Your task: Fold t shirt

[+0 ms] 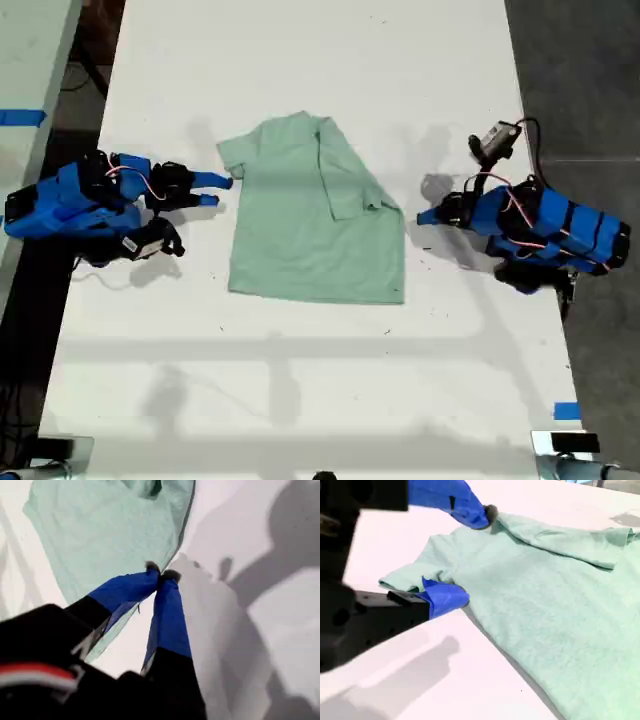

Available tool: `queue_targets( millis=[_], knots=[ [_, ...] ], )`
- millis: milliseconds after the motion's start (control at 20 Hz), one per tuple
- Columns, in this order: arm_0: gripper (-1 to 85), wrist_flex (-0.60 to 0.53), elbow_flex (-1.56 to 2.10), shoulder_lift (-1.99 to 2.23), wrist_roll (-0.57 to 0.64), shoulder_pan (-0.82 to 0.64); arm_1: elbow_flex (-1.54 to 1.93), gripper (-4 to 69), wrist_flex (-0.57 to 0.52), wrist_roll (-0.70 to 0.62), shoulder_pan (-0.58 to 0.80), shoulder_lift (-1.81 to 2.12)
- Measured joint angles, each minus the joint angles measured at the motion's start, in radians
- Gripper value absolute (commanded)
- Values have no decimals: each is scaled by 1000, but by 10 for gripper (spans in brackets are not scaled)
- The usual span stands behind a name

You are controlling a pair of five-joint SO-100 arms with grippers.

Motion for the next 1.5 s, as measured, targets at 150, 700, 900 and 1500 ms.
queue_targets(
  millis=[150,700,900,1500],
  knots=[
    [-1,-21,3,2,78,97,2,21,11,32,2,0],
    [190,-26,-311,-431,337,-132,2,21,14,34,0,0],
    [198,-103,-494,-966,615,-457,2,21,14,34,0,0],
    [104,-175,-1037,-1829,744,-594,2,21,14,32,0,0]
  ],
)
